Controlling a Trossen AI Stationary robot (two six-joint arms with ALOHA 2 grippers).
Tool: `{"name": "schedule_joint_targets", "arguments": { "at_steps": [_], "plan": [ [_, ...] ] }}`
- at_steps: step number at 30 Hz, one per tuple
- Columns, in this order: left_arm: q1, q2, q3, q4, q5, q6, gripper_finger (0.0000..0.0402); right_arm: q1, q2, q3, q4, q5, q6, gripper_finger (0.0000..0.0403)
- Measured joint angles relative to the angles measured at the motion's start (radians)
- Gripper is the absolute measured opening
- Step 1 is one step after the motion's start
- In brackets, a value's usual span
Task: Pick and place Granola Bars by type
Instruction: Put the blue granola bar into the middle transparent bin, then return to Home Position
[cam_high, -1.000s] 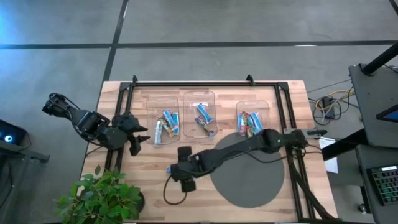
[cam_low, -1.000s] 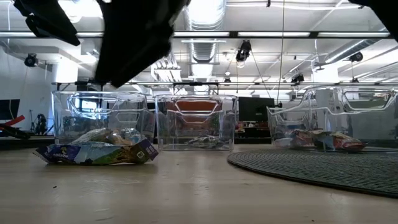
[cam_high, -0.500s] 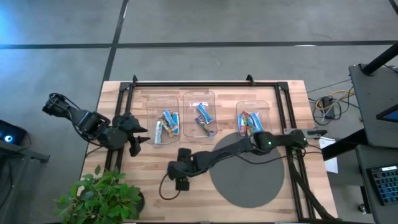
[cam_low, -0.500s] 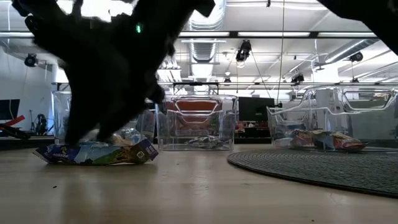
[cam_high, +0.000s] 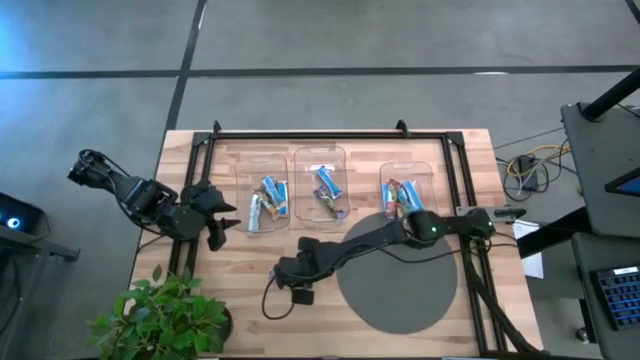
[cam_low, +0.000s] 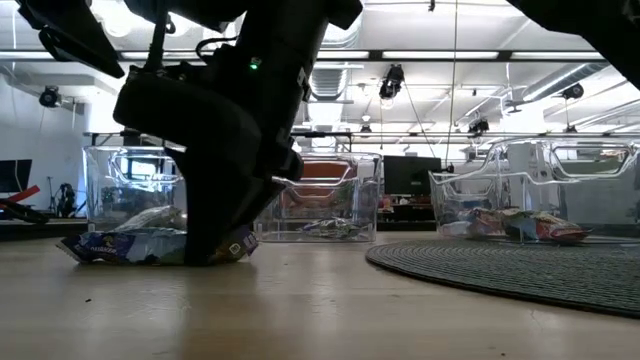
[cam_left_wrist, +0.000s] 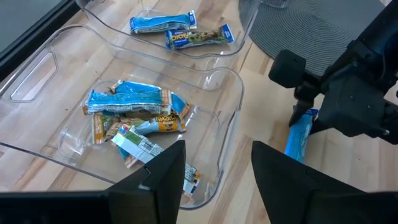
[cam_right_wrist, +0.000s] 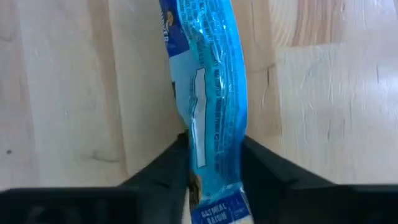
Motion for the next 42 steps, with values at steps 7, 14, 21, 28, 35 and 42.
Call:
{"name": "schedule_joint_targets", "arguments": {
  "at_steps": [7, 14, 21, 28, 35, 42],
  "plan": [
    [0.0, 0.0, 0.0, -0.002, -0.001, 0.001, 0.0168, -0.001, -0.071, -0.007, -0.067, 0.059, -0.011, 0.0025],
    [0.0, 0.0, 0.0, -0.002, -0.003, 0.001, 0.0168, -0.005, -0.322, 0.002, -0.218, 0.411, 0.237, 0.0022],
    [0.0, 0.0, 0.0, 0.003, -0.073, -0.001, 0.0168, -0.194, -0.447, -0.051, -0.422, 0.299, 0.948, 0.0042],
    [0.0, 0.0, 0.0, 0.01, -0.082, 0.001, 0.0168, -0.309, -0.447, -0.096, -0.312, 0.14, 0.793, 0.0131],
    [0.0, -0.005, 0.0, 0.005, -0.072, -0.009, 0.0168, -0.218, -0.511, 0.003, -0.366, 0.39, 0.458, 0.0214],
    [0.0, -0.007, 0.0, 0.023, -0.067, -0.005, 0.0168, -0.033, -0.614, 0.028, -0.442, 0.769, 0.46, 0.0234]
  ]
}}
